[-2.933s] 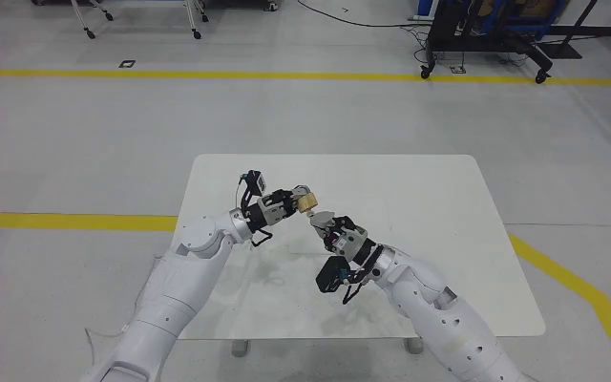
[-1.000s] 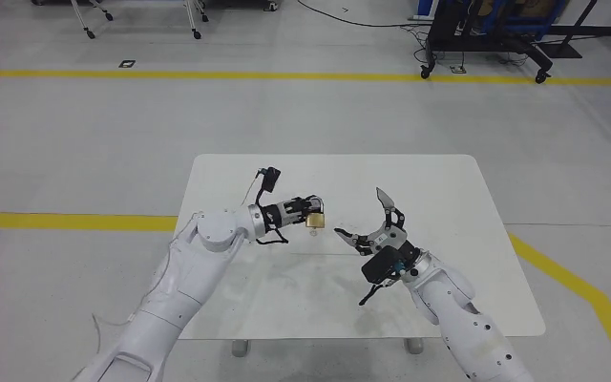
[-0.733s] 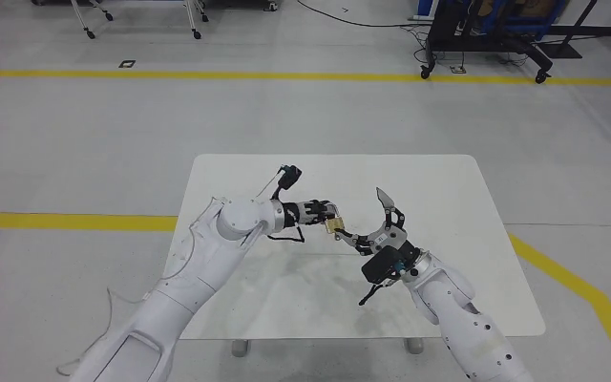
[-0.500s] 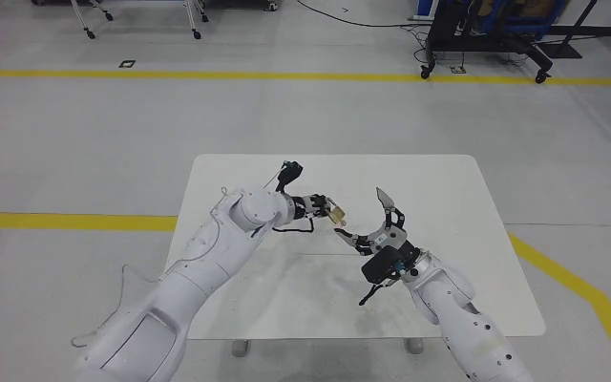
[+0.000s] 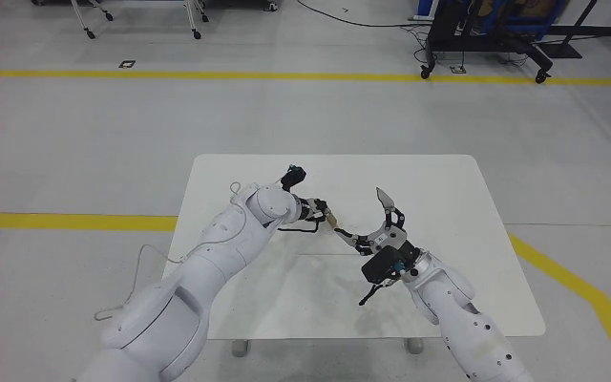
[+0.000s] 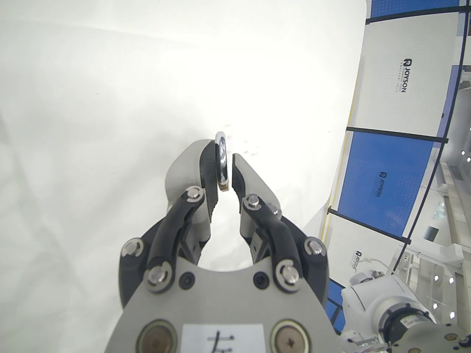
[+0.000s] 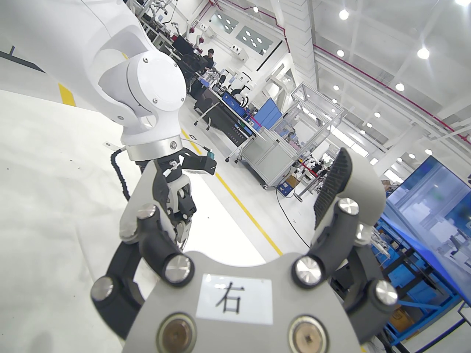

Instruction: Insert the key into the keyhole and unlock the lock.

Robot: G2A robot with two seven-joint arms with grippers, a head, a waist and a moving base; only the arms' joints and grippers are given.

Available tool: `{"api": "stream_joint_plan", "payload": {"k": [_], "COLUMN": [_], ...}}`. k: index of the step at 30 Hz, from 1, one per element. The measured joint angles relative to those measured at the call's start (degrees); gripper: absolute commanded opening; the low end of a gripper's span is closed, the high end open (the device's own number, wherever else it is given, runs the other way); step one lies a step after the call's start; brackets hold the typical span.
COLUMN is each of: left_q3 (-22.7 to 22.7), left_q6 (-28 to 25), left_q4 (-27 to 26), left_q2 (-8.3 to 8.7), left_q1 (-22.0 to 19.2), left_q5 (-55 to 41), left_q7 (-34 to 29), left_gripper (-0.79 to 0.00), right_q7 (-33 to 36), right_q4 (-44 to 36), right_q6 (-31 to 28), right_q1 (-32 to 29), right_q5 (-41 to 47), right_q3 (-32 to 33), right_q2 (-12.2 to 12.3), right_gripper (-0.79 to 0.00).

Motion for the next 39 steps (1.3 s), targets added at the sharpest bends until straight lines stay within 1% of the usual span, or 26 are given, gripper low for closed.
{"api": "stream_joint_plan", "payload": {"k": [1, 2, 3, 4, 5, 9, 12, 15, 18, 21, 23, 24, 25, 27, 28, 31, 33, 35, 39], "left_q3": [0.18, 0.17, -0.08, -0.41, -0.82, -2.81, -4.75, -7.54, -11.57, -16.90, -21.57, -24.32, -26.30, -30.01, -32.21, -36.05, -37.09, -37.19, -37.12], "left_q6": [-0.41, -0.81, -1.46, -1.98, -2.52, -5.42, -7.26, -7.78, -9.36, -14.07, -19.01, -21.82, -23.52, -25.49, -25.63, -24.08, -22.66, -22.36, -22.47], "left_q4": [0.53, 0.85, 1.11, 1.16, 1.16, 0.55, -0.91, -3.30, -7.34, -14.15, -20.67, -24.86, -28.14, -34.88, -39.34, -48.74, -52.33, -52.98, -52.63], "left_q2": [-0.32, -0.51, -0.71, -0.80, -0.83, -0.09, 1.28, 3.21, 5.73, 8.86, 11.27, 12.68, 13.67, 15.38, 16.29, 17.73, 18.15, 18.19, 18.17], "left_q1": [-0.20, -0.35, -0.58, -0.78, -1.00, -1.78, -1.13, 0.35, 2.62, 6.13, 9.58, 11.93, 13.85, 17.87, 20.59, 26.63, 29.04, 29.43, 29.24], "left_q5": [0.16, 0.08, -0.41, -0.97, -1.53, -2.10, -1.44, -0.88, 0.39, 3.85, 7.90, 11.90, 15.43, 22.88, 28.21, 39.87, 45.68, 48.29, 47.11], "left_q7": [-0.44, -0.74, -1.20, -1.66, -2.16, -3.26, -3.04, -2.44, 0.67, 5.95, 10.53, 13.68, 16.06, 20.72, 23.87, 29.88, 31.70, 31.94, 31.80], "left_gripper": [-0.413, -0.252, -0.132, -0.055, 0.000, 0.000, 0.000, 0.000, 0.000, 0.000, 0.000, 0.000, 0.000, 0.000, 0.000, 0.000, 0.000, 0.000, 0.000], "right_q7": [0.00, 0.00, 0.00, 0.00, 0.00, 0.00, 0.00, 0.00, 0.00, 0.02, 0.63, 0.52, 0.08, -1.44, -2.69, -5.79, -8.10, -8.92, -8.64], "right_q4": [0.00, 0.00, 0.00, 0.00, 0.00, 0.00, 0.00, 0.00, 0.00, 0.00, 0.12, 0.46, 0.81, 1.41, 1.69, 1.86, 1.73, 1.70, 1.70], "right_q6": [0.00, 0.00, 0.00, 0.00, 0.00, 0.00, 0.00, 0.00, 0.00, 0.00, -0.13, -0.35, -0.59, -0.90, -0.83, -0.52, -0.84, -1.07, -1.07], "right_q1": [0.00, 0.00, 0.00, 0.00, 0.00, 0.00, 0.00, 0.00, 0.00, 0.00, 0.27, 0.54, 0.67, 0.63, 0.37, -0.73, -1.43, -1.61, -1.57], "right_q5": [0.00, 0.00, 0.00, 0.00, 0.00, 0.00, 0.00, 0.00, 0.00, 0.03, 1.60, 3.57, 5.28, 8.57, 10.43, 14.51, 16.77, 17.43, 17.27], "right_q3": [0.00, 0.00, 0.00, 0.00, 0.00, 0.00, 0.00, 0.00, 0.00, 0.00, 0.27, 0.77, 1.30, 2.75, 3.90, 6.98, 8.55, 8.96, 8.87], "right_q2": [0.00, 0.00, 0.00, 0.00, 0.00, 0.00, 0.00, 0.00, 0.00, 0.00, -0.10, -0.16, -0.18, -0.16, -0.10, 0.08, 0.17, 0.19, 0.19], "right_gripper": [0.000, 0.000, 0.000, 0.000, 0.000, 0.000, 0.000, 0.000, 0.000, 0.000, 0.000, 0.000, 0.000, 0.000, 0.000, 0.000, -0.001, -0.001, -0.001]}}
